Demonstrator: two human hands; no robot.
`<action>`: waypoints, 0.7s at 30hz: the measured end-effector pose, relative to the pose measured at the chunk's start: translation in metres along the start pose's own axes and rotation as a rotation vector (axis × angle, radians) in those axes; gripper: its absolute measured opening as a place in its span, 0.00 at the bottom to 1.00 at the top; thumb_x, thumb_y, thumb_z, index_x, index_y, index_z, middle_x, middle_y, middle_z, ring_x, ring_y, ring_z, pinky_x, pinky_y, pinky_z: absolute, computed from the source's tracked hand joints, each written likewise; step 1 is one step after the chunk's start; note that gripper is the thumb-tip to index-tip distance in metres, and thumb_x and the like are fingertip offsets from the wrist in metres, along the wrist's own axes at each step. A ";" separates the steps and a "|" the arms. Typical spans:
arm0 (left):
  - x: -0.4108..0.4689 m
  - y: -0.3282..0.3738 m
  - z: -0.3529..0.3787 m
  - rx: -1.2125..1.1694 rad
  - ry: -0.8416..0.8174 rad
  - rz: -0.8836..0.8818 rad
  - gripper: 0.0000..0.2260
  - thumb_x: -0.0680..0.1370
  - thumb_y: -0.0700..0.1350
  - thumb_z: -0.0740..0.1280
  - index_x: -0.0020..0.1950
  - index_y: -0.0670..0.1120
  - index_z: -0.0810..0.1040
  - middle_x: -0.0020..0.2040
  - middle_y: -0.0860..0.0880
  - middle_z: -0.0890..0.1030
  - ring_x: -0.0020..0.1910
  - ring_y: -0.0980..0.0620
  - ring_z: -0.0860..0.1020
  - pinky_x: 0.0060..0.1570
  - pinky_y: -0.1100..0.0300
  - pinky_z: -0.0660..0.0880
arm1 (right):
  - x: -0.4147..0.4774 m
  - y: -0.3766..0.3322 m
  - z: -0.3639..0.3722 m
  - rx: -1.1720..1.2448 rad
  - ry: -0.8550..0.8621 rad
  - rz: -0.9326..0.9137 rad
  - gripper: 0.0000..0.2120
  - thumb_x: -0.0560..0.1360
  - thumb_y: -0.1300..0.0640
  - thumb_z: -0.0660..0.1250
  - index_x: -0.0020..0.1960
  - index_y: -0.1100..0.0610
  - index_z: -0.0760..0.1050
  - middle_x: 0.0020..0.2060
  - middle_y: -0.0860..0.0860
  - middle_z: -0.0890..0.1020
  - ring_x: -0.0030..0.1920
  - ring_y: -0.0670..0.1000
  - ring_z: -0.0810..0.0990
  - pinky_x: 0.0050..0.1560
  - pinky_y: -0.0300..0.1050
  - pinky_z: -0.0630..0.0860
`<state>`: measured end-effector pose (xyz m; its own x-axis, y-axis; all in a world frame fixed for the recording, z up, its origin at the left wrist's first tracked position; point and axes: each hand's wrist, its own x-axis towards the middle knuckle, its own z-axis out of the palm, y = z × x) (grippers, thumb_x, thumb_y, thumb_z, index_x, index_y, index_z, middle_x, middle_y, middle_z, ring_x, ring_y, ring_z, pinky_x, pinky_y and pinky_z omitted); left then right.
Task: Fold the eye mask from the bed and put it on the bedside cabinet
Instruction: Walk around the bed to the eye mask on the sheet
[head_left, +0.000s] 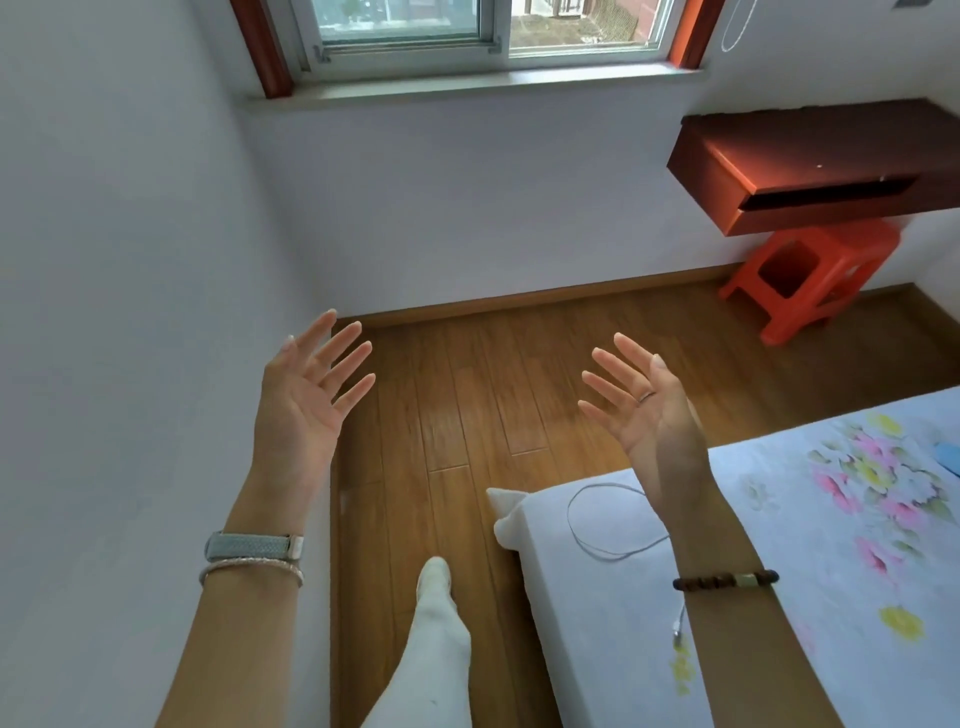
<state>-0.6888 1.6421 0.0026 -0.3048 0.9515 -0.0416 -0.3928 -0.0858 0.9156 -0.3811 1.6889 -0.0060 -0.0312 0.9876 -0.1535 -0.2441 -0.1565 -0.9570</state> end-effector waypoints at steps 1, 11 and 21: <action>0.021 0.003 -0.001 0.000 -0.001 -0.009 0.23 0.82 0.55 0.52 0.73 0.48 0.71 0.71 0.45 0.76 0.68 0.46 0.76 0.68 0.43 0.69 | 0.016 -0.002 0.007 0.008 0.019 0.000 0.20 0.84 0.46 0.50 0.70 0.50 0.72 0.66 0.50 0.80 0.64 0.54 0.80 0.65 0.59 0.76; 0.191 0.021 0.014 0.078 -0.168 -0.070 0.23 0.84 0.53 0.49 0.75 0.45 0.68 0.71 0.43 0.75 0.69 0.46 0.75 0.68 0.45 0.70 | 0.141 -0.012 0.048 0.074 0.173 -0.024 0.20 0.83 0.45 0.51 0.70 0.48 0.72 0.67 0.50 0.79 0.65 0.54 0.79 0.67 0.61 0.73; 0.340 -0.014 0.083 0.087 -0.329 -0.165 0.22 0.83 0.54 0.49 0.71 0.49 0.71 0.72 0.44 0.74 0.70 0.46 0.74 0.71 0.42 0.66 | 0.247 -0.030 0.022 0.092 0.315 -0.071 0.21 0.81 0.44 0.52 0.70 0.48 0.71 0.68 0.51 0.77 0.66 0.53 0.79 0.66 0.58 0.74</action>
<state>-0.7147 1.9911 0.0094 0.0571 0.9957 -0.0735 -0.3337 0.0884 0.9385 -0.4031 1.9376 -0.0093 0.2861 0.9430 -0.1697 -0.3215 -0.0724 -0.9441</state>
